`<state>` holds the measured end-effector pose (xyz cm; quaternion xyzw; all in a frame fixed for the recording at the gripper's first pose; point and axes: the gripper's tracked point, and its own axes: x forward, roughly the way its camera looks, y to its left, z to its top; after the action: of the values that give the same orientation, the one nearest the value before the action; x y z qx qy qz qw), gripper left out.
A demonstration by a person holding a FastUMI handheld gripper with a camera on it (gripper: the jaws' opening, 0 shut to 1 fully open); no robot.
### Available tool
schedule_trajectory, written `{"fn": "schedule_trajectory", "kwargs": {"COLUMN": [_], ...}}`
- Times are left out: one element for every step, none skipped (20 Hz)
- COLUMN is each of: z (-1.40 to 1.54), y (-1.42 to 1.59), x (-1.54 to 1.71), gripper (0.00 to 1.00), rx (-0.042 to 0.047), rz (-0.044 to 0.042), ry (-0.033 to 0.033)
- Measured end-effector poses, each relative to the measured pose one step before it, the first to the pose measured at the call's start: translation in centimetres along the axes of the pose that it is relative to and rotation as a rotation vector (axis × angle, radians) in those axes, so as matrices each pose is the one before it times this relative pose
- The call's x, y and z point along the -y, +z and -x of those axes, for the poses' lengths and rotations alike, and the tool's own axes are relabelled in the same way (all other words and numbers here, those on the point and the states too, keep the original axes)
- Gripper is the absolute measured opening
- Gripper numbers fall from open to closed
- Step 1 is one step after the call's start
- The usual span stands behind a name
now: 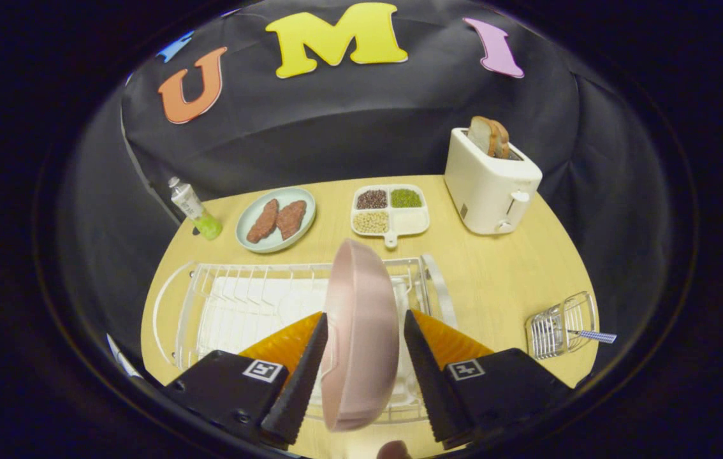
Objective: Take the plate from the dish rack, then take the spoon from the basket and place it into the plate.
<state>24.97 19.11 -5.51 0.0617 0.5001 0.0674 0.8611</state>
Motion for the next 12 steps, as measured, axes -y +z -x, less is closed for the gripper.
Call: {"fn": "schedule_trajectory", "kwargs": {"z": [-0.199,0.095,0.263,-0.033,-0.017,0.178,0.22,0.318,0.309,0.338,0.342,0.215], "y": [-0.14,-0.073,0.033,-0.084,-0.228,-0.033,-0.079,-0.031,0.285,0.131,0.216,0.093], "x": [0.037,-0.014,-0.002,-0.059,-0.085,0.099,0.083,0.044,-0.092,0.053,0.194,0.124], "gripper": [0.74,0.67,0.6,0.51,0.44,0.41,0.41,0.4,0.4,0.39,0.39,0.38], "rx": [-0.01231,-0.00491,-0.00169,-0.00834,-0.01139,-0.01358,-0.01705,-0.01489,-0.00056,0.00173,0.00268,0.00388], "rz": [-0.00815,-0.00632,-0.00487,-0.00375,-0.00181,0.00042,-0.00429,-0.00704,-0.00751,0.00262,0.00647,0.00659], "ry": [-0.01109,-0.00861,-0.01105,-0.01128,-0.00857,-0.01358,-0.01619,-0.01968,-0.01385,-0.01831,-0.02418,-0.01784]}}
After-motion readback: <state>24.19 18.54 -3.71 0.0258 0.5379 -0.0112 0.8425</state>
